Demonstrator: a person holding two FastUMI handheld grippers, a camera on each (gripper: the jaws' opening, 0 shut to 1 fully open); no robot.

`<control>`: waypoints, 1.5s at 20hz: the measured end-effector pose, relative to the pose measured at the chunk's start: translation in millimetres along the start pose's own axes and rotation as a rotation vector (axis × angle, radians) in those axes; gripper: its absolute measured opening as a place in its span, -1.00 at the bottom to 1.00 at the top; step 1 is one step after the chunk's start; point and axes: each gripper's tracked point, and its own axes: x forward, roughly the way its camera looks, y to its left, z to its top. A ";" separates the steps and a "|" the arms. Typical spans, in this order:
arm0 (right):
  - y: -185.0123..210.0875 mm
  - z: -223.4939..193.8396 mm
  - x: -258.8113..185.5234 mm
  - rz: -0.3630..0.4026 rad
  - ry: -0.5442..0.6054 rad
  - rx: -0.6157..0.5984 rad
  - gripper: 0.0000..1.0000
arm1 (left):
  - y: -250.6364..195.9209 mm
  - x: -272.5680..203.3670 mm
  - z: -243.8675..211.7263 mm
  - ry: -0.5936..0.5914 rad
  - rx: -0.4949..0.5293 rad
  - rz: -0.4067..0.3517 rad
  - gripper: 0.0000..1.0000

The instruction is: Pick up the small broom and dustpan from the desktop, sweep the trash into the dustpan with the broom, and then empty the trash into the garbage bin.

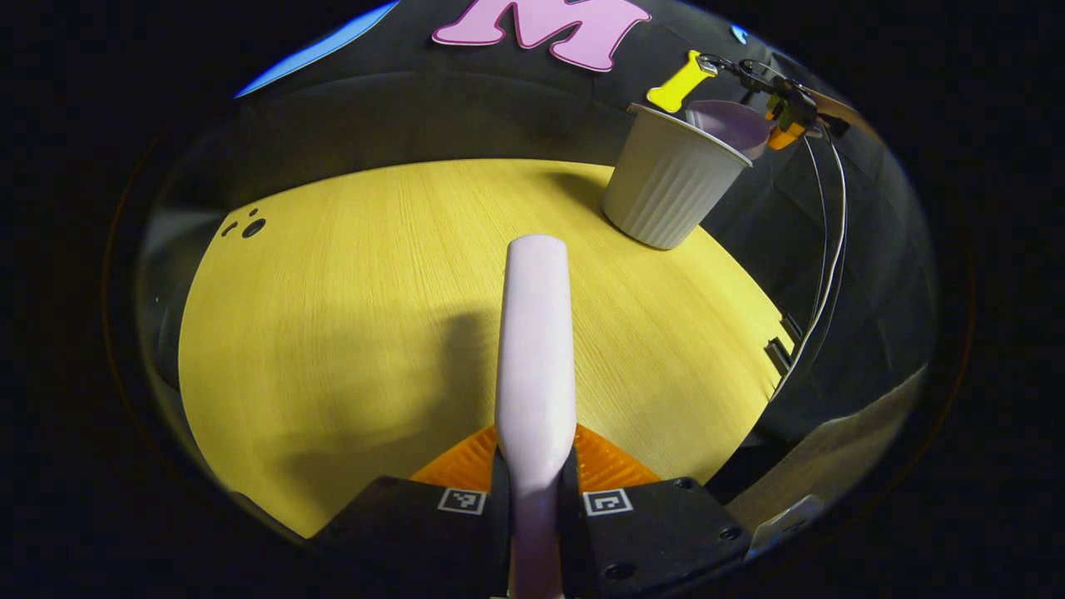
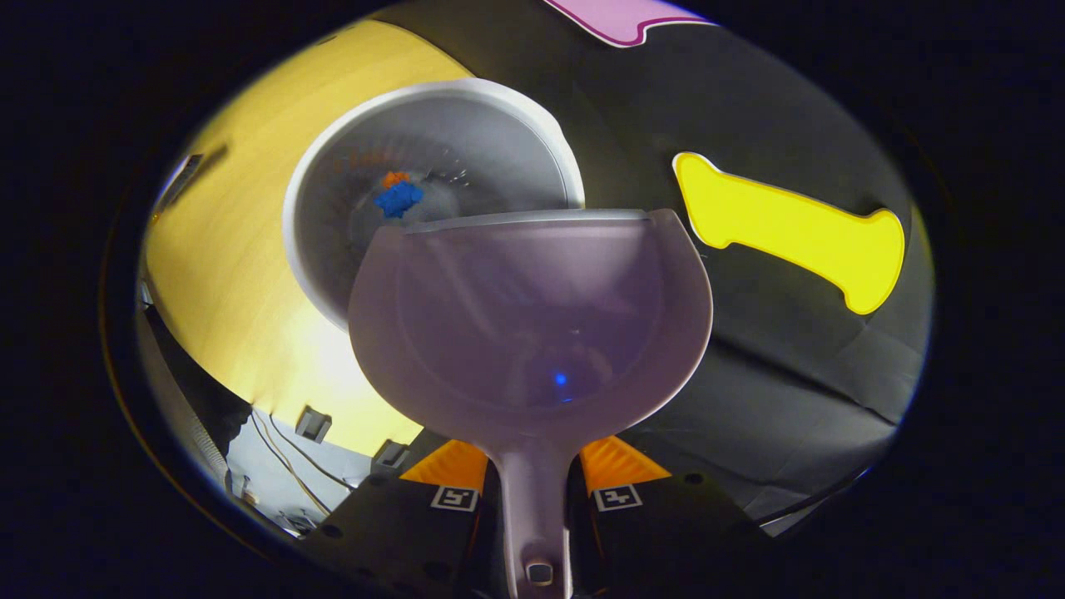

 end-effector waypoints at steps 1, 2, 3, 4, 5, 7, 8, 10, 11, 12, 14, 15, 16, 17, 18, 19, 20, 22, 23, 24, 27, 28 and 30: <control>1.0 -0.7 1.3 -0.001 -0.009 0.012 -0.29 | -0.8 -0.5 1.2 0.000 0.002 0.002 -0.44; 1.7 -0.3 1.1 0.002 -0.022 0.030 -0.29 | -1.5 -0.6 0.9 0.000 0.007 0.005 -0.44; 1.0 0.5 2.0 0.010 -0.041 0.062 -0.29 | -1.9 -0.9 1.8 -0.001 0.012 0.010 -0.44; 3.4 1.4 0.9 0.024 -0.070 0.117 -0.29 | -2.6 -1.8 2.4 -0.004 0.017 0.017 -0.44; 7.4 1.4 -2.5 0.049 -0.106 0.183 -0.29 | -1.9 -3.2 3.8 -0.008 0.019 0.024 -0.44; 14.7 -0.5 -10.0 0.096 -0.189 0.320 -0.29 | -0.6 -4.0 4.5 -0.012 0.017 0.036 -0.44; 19.3 -2.0 -15.1 0.109 -0.229 0.371 -0.29 | -0.2 -4.9 5.0 -0.013 0.018 0.040 -0.44; 24.9 -4.1 -24.5 0.127 -0.299 0.445 -0.29 | 0.7 -5.7 6.4 -0.014 0.026 0.052 -0.44; 28.1 -8.7 -29.5 0.136 -0.330 0.477 -0.30 | 1.5 -5.9 6.4 -0.015 0.031 0.057 -0.44; 32.3 -11.6 -35.1 0.147 -0.360 0.507 -0.29 | 1.9 -6.9 7.3 -0.015 0.035 0.064 -0.44; 45.8 -19.5 -48.8 0.181 -0.410 0.552 -0.29 | 3.5 -7.5 8.6 -0.015 0.042 0.076 -0.44; 55.9 -22.0 -54.6 0.199 -0.432 0.567 -0.29 | 4.6 -7.9 9.3 -0.015 0.045 0.083 -0.44; 65.0 -23.7 -59.7 0.220 -0.449 0.578 -0.29 | 5.7 -8.7 10.7 -0.015 0.048 0.091 -0.44; 79.6 -28.2 -64.4 0.241 -0.464 0.585 -0.29 | 6.5 -9.6 11.6 -0.014 0.051 0.099 -0.41; 96.2 -29.5 -70.3 0.264 -0.480 0.588 -0.29 | 8.3 -9.5 12.2 -0.015 0.055 0.107 -0.44; 114.0 -30.2 -75.3 0.291 -0.493 0.586 -0.29 | 9.6 -10.0 13.1 -0.013 0.058 0.115 -0.44; 132.1 -31.2 -80.6 0.316 -0.501 0.580 -0.29 | 12.2 -10.0 14.3 -0.013 0.061 0.122 -0.43; 167.2 -28.7 -86.0 0.364 -0.515 0.573 -0.29 | 20.1 -10.1 17.5 -0.011 0.063 0.131 -0.44; 185.7 -26.0 -88.5 0.390 -0.523 0.574 -0.29 | 20.3 -9.2 17.7 -0.010 0.064 0.135 -0.44; 205.0 -23.7 -90.1 0.419 -0.528 0.574 -0.29 | 20.3 -8.7 18.3 -0.009 0.066 0.136 -0.44; 259.5 -22.0 -88.8 0.484 -0.510 0.569 -0.29 | 22.8 -6.8 18.3 -0.008 0.079 0.146 -0.44; 279.4 -20.0 -86.1 0.510 -0.503 0.570 -0.29 | 23.7 -6.4 18.9 -0.009 0.083 0.151 -0.44; 317.4 -16.5 -78.9 0.572 -0.483 0.572 -0.29 | 28.5 -5.3 17.2 -0.005 0.087 0.161 -0.44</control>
